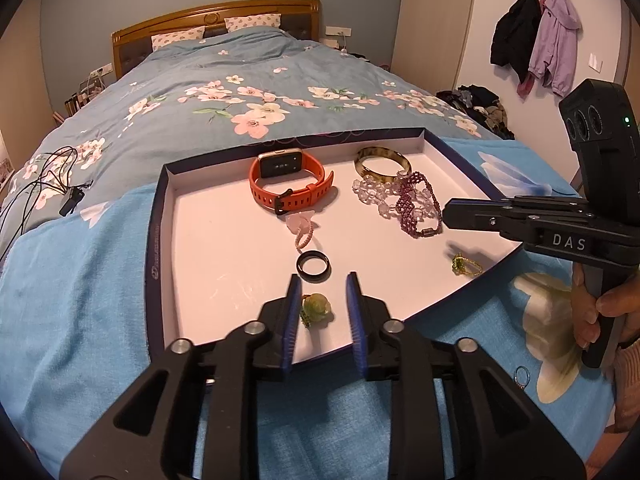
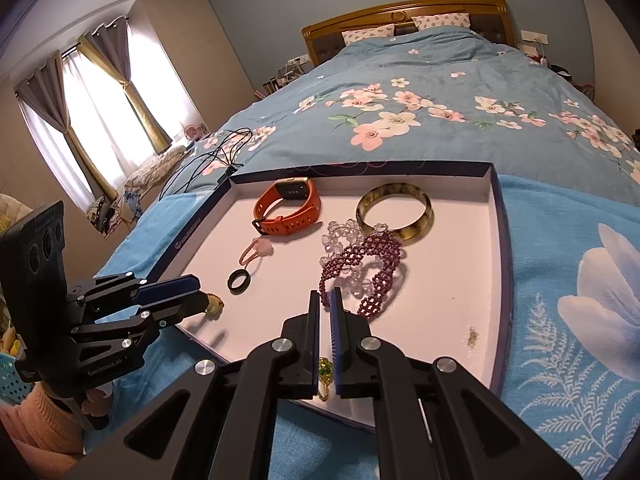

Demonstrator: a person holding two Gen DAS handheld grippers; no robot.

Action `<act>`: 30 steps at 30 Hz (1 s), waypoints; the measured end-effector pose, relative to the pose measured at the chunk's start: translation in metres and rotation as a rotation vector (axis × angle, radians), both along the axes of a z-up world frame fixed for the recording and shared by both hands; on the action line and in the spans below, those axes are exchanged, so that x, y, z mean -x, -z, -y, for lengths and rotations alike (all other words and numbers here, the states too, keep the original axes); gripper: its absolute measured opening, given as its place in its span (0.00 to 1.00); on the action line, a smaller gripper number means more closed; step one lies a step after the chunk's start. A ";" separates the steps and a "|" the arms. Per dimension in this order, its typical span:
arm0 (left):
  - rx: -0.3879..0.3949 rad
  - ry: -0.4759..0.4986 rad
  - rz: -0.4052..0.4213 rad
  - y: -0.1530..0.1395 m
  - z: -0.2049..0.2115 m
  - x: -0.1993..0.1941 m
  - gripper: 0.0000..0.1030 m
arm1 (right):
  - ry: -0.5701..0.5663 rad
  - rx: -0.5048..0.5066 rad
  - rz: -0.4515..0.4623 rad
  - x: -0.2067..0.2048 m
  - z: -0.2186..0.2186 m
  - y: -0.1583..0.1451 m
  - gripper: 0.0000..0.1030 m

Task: Organize jewelry
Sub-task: 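Open the right tool to drop the gold ring while the left tool releases the green-bead ring, then move both open tools back over the loose silver ring and black tie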

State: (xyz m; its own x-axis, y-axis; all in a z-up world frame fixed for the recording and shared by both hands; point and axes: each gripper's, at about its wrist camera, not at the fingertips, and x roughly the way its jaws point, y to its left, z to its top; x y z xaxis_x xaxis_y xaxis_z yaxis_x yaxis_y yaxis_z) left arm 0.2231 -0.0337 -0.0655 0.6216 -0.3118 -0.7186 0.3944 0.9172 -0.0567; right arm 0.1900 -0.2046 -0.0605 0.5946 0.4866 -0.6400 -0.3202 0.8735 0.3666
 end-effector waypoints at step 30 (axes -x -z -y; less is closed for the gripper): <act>-0.017 0.214 0.060 -0.006 0.015 0.121 0.55 | -0.154 0.196 0.011 0.120 -0.024 0.013 0.39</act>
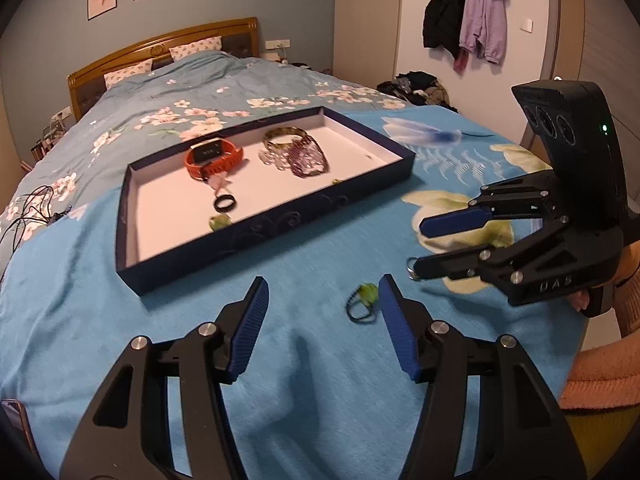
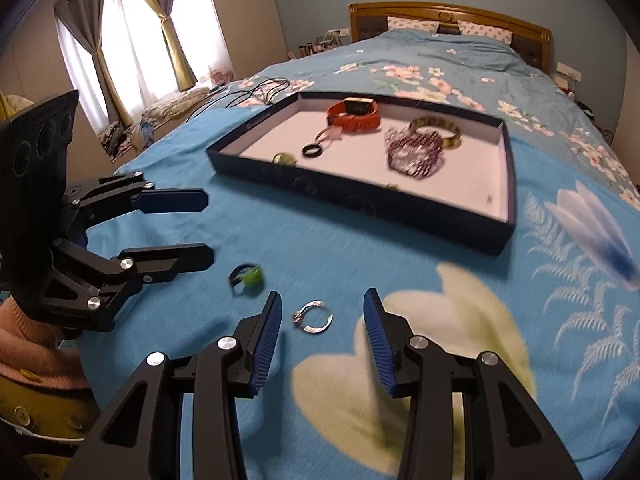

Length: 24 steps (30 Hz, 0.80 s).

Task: Organize jewelry
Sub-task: 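Move both open tools back over the loose silver ring and black tie, then grasp the silver ring with the right tool while the left tool grasps the green-bead black tie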

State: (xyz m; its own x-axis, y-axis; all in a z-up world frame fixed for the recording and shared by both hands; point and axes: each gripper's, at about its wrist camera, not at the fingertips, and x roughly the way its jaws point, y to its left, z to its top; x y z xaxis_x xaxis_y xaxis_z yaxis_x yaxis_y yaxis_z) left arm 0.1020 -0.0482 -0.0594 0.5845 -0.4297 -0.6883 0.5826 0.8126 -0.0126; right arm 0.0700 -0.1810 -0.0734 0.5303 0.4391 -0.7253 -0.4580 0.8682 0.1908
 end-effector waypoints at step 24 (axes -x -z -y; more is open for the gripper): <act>-0.005 0.019 -0.057 0.010 0.016 -0.005 0.55 | 0.040 0.090 0.017 0.008 -0.010 0.005 0.18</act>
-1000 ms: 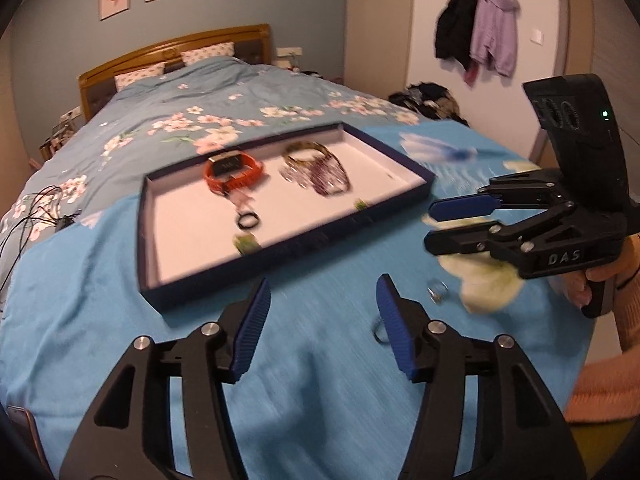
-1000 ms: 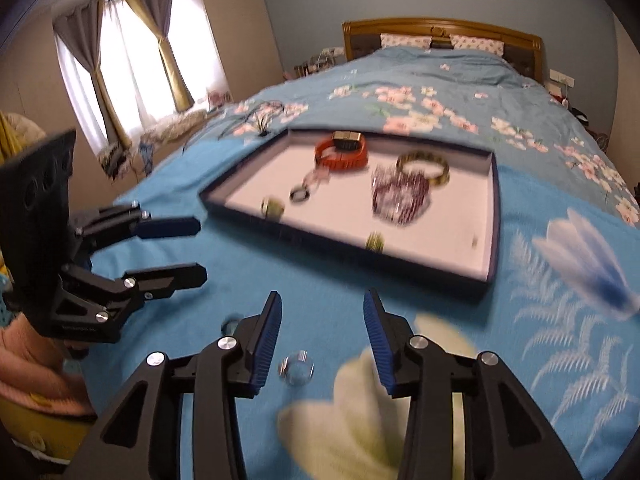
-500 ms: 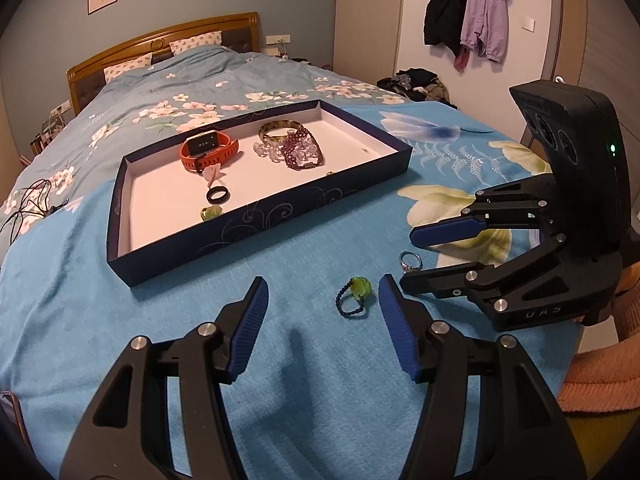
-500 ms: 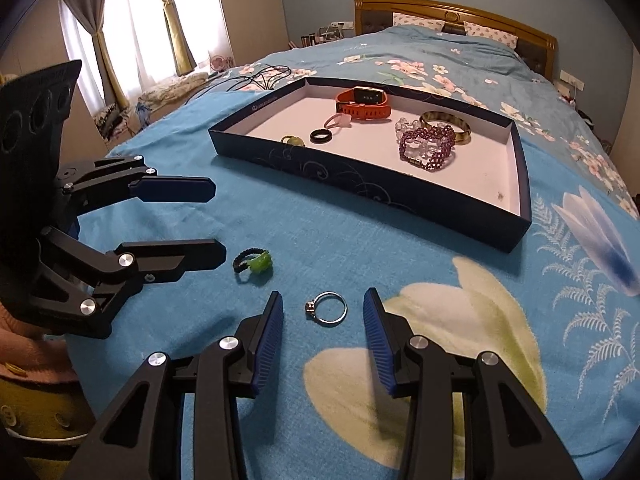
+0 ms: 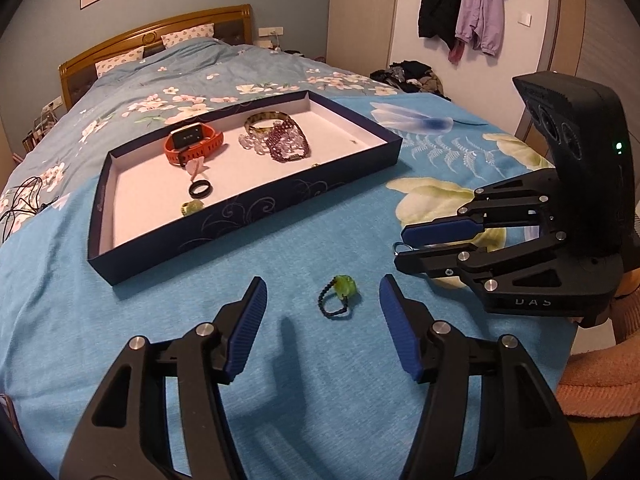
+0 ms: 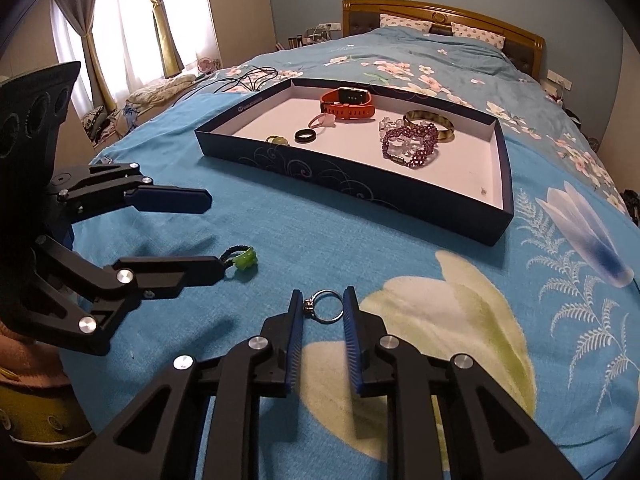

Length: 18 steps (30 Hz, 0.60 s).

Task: Organize jewelry
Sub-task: 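Grasp the silver ring with the right tool while the left tool grasps the green-bead black tie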

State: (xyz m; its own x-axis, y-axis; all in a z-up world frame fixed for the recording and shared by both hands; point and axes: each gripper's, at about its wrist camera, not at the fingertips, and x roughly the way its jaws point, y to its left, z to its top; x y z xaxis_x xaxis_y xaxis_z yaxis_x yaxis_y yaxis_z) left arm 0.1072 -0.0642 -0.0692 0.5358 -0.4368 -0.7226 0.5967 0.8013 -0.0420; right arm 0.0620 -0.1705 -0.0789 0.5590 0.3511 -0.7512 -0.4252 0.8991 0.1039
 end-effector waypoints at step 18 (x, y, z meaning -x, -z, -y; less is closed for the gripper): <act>-0.034 0.008 -0.086 0.016 0.013 -0.018 0.33 | 0.055 -0.060 -0.008 0.004 0.019 0.000 0.25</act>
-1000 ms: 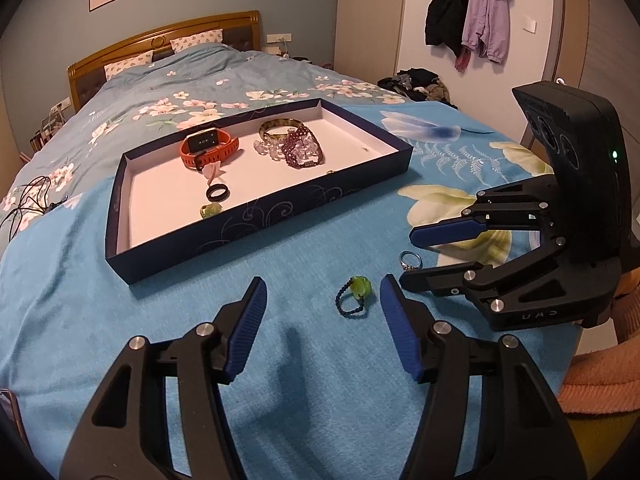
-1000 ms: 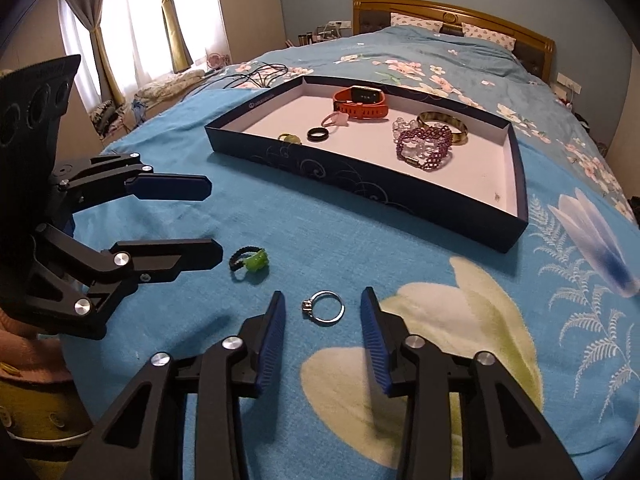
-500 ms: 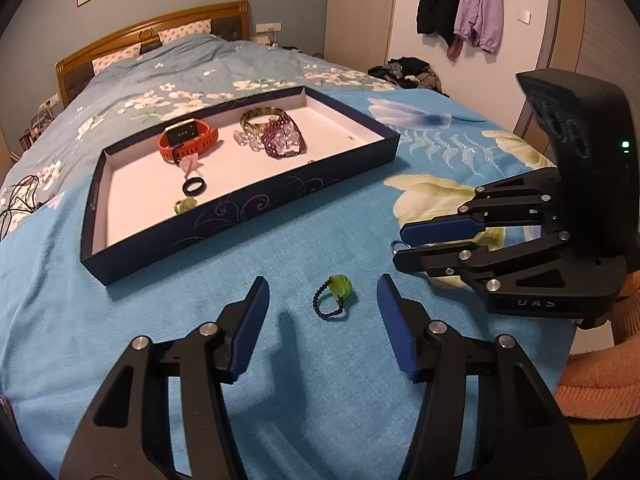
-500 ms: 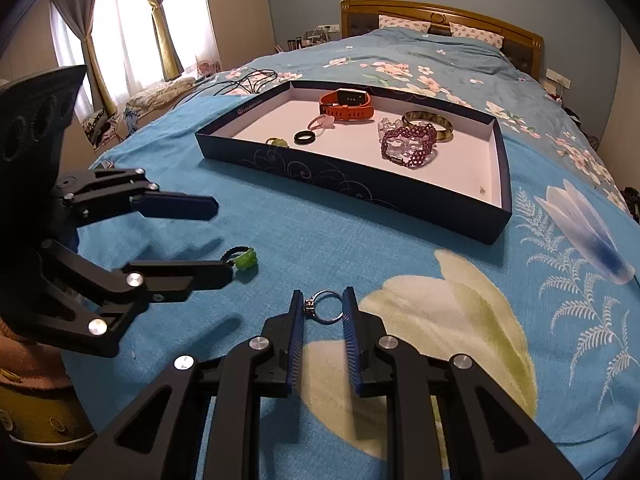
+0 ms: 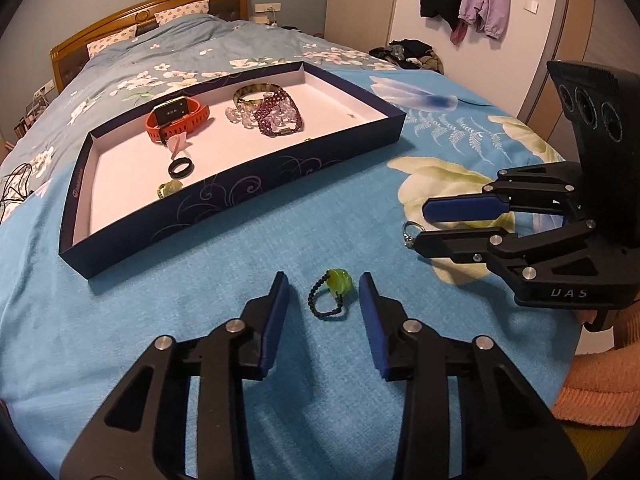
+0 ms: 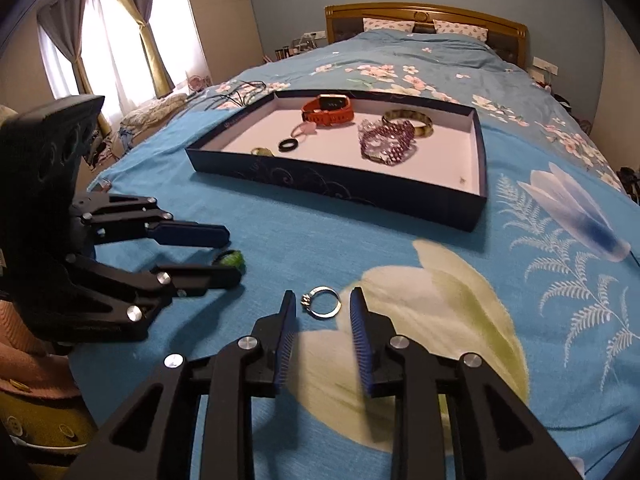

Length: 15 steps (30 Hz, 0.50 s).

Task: Organize jewelry
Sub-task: 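Grasp the silver ring with the right tool while the left tool grasps the green-bead black tie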

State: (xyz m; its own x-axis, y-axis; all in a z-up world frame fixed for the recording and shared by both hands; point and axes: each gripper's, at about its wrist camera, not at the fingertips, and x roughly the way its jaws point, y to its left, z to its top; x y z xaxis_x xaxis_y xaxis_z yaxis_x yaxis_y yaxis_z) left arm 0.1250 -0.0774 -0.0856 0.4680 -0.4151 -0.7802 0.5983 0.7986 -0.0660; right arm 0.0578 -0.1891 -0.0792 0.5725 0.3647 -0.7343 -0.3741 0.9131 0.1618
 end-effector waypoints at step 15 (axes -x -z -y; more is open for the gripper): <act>0.015 -0.030 0.009 -0.002 -0.005 -0.001 0.18 | -0.006 0.057 0.027 0.001 -0.012 0.001 0.17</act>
